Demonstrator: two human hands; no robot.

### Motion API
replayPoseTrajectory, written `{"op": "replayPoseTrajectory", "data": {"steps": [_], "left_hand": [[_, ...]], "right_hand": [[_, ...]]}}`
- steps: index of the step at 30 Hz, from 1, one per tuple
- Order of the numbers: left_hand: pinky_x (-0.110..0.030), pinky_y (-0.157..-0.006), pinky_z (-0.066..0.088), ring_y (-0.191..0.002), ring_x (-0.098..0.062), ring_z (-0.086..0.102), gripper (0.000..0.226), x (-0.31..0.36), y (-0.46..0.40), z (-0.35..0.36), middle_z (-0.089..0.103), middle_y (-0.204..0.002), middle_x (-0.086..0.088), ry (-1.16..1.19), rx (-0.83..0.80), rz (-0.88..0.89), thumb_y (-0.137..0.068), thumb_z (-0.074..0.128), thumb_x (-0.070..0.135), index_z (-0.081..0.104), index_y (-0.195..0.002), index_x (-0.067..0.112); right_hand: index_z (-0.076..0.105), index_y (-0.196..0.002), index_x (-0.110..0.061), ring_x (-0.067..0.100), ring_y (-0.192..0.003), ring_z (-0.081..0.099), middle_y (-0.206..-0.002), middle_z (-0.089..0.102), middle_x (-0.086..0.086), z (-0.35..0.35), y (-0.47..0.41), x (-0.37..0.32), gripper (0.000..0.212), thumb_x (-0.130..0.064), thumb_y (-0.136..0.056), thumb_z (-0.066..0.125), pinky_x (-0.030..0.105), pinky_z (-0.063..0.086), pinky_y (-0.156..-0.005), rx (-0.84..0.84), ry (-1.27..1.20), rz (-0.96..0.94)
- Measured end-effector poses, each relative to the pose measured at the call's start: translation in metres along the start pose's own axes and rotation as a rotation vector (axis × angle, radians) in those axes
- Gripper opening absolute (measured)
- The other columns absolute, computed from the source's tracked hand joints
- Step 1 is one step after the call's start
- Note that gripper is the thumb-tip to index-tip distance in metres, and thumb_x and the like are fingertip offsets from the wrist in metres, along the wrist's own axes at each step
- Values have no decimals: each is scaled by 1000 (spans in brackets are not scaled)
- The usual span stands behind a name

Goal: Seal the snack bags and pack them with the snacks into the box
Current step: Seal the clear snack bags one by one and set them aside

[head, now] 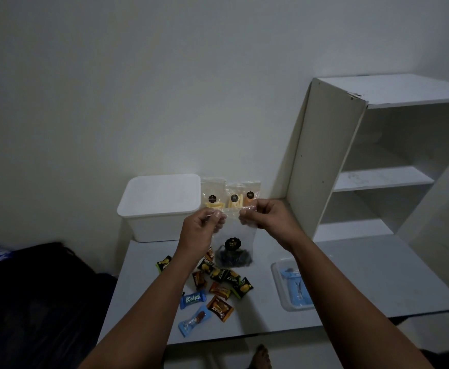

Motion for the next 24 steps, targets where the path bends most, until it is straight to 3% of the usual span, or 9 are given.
{"op": "replayPoseTrajectory", "data": {"steps": [6,13,19,24], "left_hand": [[-23,-75,58,-75,-8,70,15,-3,1,2,77,-80,-1,14,-9,-39,-98,64,15,76,-89,15],[-21,-71,55,-69,-7,65,15,0,-2,9,73,-76,-2,-24,-65,-37,-93,70,14,75,-89,0],[-25,-71,52,-68,-7,62,15,0,-2,13,70,-70,6,-105,-76,-9,-94,69,17,73,-86,6],[-32,-74,58,-71,-12,66,16,-4,-2,14,72,-75,-5,-67,-77,-43,-96,66,16,74,-86,5]], "right_hand": [[74,-98,1,17,-80,73,-90,77,20,6,-3,-5,15,-13,-96,71,33,59,-83,-36,122,-65],[74,-89,-4,21,-78,73,-83,77,13,17,-7,-3,10,-13,-94,73,40,61,-84,-92,156,-103],[75,-91,0,18,-75,71,-81,77,11,13,-5,-3,14,-13,-93,75,31,59,-77,-82,170,-115],[71,-93,-3,14,-76,71,-81,74,5,15,-4,-2,12,-14,-97,69,25,56,-75,-89,241,-115]]}}
Point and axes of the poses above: each hand's wrist, its own y-axis away from the middle knuckle, its own z-axis out of the palm, x = y × z, the point moved 10 cm from there along -y, towards the middle knuckle
